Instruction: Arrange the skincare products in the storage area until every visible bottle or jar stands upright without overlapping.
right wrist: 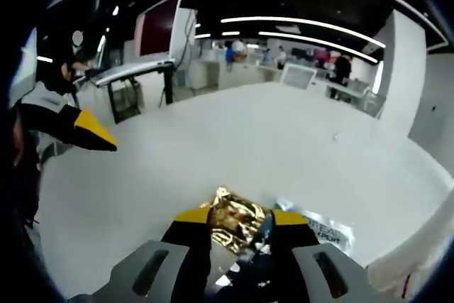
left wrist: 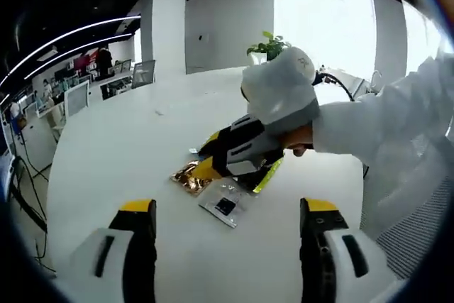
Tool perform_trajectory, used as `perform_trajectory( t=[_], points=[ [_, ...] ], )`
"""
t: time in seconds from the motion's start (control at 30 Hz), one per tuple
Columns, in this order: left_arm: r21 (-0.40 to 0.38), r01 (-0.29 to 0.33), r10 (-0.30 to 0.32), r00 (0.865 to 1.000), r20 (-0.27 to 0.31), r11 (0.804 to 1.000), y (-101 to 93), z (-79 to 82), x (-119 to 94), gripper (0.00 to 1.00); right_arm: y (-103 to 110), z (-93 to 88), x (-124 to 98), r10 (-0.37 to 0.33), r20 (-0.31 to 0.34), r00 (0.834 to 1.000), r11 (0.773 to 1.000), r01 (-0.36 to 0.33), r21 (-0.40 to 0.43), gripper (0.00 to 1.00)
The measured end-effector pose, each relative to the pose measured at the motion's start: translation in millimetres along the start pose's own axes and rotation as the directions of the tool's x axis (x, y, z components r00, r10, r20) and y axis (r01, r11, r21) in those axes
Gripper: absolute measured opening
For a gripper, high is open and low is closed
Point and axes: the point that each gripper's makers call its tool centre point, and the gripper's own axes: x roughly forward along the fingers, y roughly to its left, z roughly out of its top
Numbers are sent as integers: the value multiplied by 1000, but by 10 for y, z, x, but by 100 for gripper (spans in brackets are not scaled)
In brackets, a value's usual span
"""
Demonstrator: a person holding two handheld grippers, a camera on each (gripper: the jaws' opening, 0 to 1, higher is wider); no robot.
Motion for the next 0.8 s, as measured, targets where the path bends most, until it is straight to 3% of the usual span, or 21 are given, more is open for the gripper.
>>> perform_trajectory(
  t=[0.27,0.5,0.67,0.8],
  points=[
    [22,17,-17,1000,24,1000,-187,117,-33,83,85,177,-553,56,49,997,997,-53,-53,57],
    [33,15,-16,999,40,999,-318,146,-124,87,146,240,-947,75,81,994,995,-70,-68,69],
    [47,10,-13,999,45,999,-361,196,-224,89,176,260,-1232,73,99,992,996,-68,-52,71],
    [59,1,-5,998,67,998,-378,262,-297,89,149,209,-1393,60,87,994,996,-53,-74,77]
  ],
)
